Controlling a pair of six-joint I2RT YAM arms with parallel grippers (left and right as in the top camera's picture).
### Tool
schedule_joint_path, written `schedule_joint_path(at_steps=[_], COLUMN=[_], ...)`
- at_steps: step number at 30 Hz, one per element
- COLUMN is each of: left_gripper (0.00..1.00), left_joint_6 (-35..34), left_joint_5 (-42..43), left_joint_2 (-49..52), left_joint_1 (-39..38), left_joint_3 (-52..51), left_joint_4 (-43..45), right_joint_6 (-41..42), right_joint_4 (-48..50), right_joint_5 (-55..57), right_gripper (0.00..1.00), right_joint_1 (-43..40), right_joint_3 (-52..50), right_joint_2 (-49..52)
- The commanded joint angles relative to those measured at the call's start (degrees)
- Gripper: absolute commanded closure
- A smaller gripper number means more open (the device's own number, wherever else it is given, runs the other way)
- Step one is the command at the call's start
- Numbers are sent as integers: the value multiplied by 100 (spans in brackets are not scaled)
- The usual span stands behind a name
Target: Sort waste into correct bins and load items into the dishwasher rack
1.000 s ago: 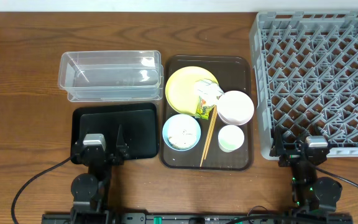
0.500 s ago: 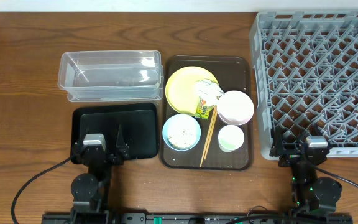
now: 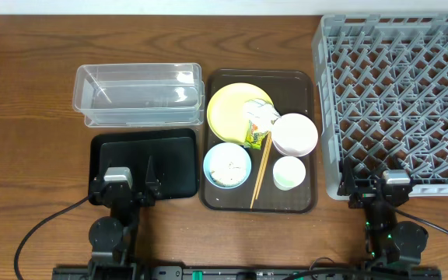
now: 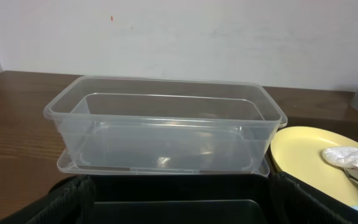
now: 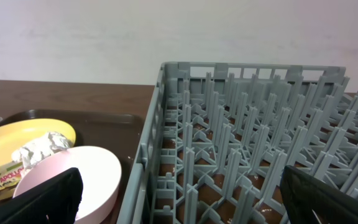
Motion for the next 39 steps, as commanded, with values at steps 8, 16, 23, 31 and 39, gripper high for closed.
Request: schedule_joint_path(at_steps=[8,16,23,31,39], left_gripper=[8,8,8,8,8], left_joint_6=[-321,-787,-787,-785,-787], left_joint_5=[-55,-52,-52,249,745], left_joint_2=[-2,555,1985,4203,6312], left_joint_1=[35,33,33,33,33], left_joint_3=[-74,605,1904,3683,5646], left_joint_4=[-254,-870,-1668,-3080,-5442], right_joint_6=[94,614,671,584,269], right_joint_4=[-7,-127,-754,-2020,-3768], right_joint_5=[-2,175,431,426,424], right_gripper=[1,1,1,1,1], right_joint_1=[57,59,57,57,57], right_joint_3=[4,444,1561,3458,5211], right_joint_2=[4,166,1351,3600,5416])
